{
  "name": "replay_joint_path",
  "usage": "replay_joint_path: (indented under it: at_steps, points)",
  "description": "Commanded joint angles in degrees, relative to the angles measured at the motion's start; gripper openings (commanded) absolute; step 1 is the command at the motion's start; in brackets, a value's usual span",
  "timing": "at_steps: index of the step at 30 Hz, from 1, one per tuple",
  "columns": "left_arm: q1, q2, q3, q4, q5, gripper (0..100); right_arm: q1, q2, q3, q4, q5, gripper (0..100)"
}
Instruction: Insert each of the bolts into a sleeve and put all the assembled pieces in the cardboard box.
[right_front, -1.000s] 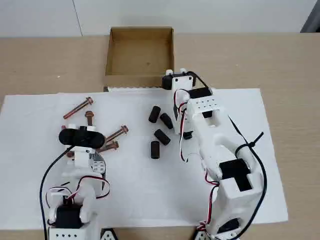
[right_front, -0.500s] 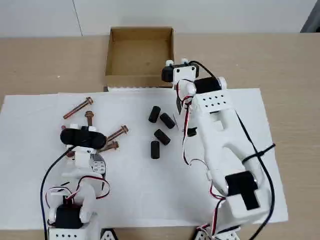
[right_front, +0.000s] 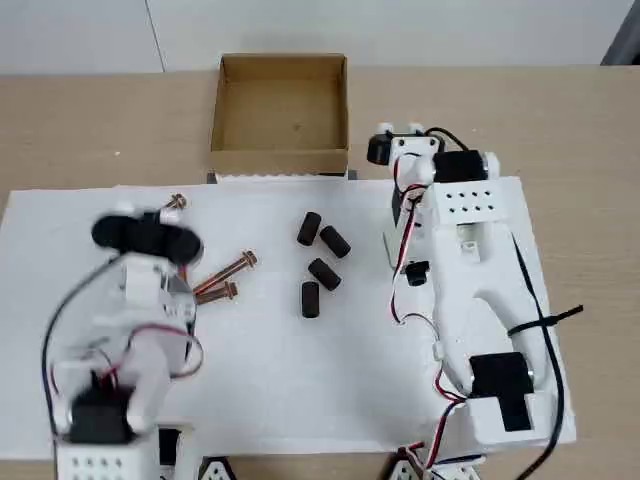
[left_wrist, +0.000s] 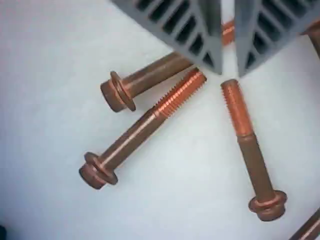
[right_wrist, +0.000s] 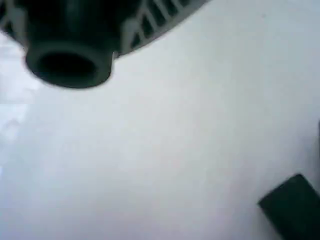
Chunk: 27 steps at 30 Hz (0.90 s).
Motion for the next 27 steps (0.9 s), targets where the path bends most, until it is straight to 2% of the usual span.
replay_joint_path:
  at_steps: [1, 9, 18, 23, 27]
  points:
    - [0.00, 14.95, -13.93, 2.29, 0.09, 1, 1.27, -4.26, -2.46, 0.57, 0.09, 0.3]
    - [-0.09, 39.82, -31.43, 7.30, -0.09, 1, 1.54, -5.67, -2.46, 0.75, 0.09, 0.3]
    - [-2.29, 62.77, -49.80, 7.56, -0.35, 1, 1.63, -5.41, -2.46, 0.75, 0.09, 0.3]
    - [-5.45, 74.46, -59.74, 8.00, -6.24, 1, 1.63, -5.32, -2.46, 0.40, 0.09, 0.3]
    - [-6.59, 83.78, -67.91, 12.22, -12.13, 1, 1.63, -5.32, -2.11, 0.31, 0.09, 0.3]
